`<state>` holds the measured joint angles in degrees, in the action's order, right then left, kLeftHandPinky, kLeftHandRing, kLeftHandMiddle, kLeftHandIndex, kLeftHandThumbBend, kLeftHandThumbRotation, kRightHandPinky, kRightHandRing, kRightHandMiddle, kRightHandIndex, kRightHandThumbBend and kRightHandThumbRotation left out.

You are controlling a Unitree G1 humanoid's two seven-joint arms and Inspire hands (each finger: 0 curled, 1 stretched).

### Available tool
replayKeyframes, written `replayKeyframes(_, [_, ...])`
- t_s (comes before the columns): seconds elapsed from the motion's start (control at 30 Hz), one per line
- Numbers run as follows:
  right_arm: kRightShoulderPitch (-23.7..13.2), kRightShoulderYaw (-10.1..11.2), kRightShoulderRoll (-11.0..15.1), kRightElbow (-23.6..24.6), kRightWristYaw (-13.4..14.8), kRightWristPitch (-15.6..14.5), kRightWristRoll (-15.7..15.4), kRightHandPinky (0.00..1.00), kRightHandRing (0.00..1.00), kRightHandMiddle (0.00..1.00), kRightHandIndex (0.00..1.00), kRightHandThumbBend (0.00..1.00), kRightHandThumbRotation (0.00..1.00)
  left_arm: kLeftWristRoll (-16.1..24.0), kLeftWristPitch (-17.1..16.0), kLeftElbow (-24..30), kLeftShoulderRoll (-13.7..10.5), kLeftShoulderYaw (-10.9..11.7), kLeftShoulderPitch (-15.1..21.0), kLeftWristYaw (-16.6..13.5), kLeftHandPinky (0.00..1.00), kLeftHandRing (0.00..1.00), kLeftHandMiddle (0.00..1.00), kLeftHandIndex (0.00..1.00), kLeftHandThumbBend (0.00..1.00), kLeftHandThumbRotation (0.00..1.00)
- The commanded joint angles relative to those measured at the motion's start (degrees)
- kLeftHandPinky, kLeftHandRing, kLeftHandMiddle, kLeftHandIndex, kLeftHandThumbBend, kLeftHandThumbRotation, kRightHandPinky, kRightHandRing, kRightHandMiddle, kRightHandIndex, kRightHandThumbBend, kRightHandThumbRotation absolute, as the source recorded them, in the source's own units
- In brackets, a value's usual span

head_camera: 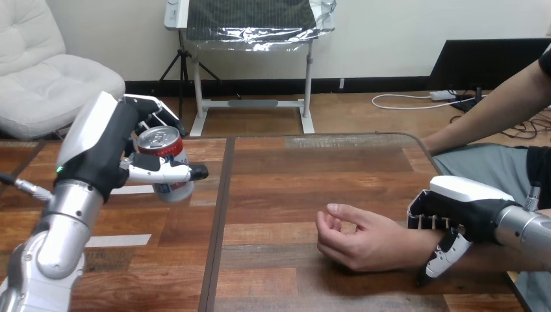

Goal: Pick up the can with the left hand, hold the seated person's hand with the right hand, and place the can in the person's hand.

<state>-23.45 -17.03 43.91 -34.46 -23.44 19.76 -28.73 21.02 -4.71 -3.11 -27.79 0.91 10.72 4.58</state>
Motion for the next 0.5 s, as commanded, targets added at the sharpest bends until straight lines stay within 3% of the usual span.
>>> replayKeyframes(0.0, [0.8,1.1,-2.2,-1.9,1.6,1.5,2.0,0.3,0.35,0.41,0.43,0.79,0.0,-0.7,-1.8,-2.4,1.3,-0.2,6.3,-1.5,0.07,0.11,0.19,0.43,0.77,0.0])
replayKeyframes(0.47, [-0.2,2.5,-2.4,-1.8,3.2,3.1,4.3,0.32,0.36,0.41,0.43,0.79,0.0,-1.0,-6.3,-11.7,3.1,-1.7,9.9,-2.7,0.07,0.11,0.19,0.43,0.76,0.0])
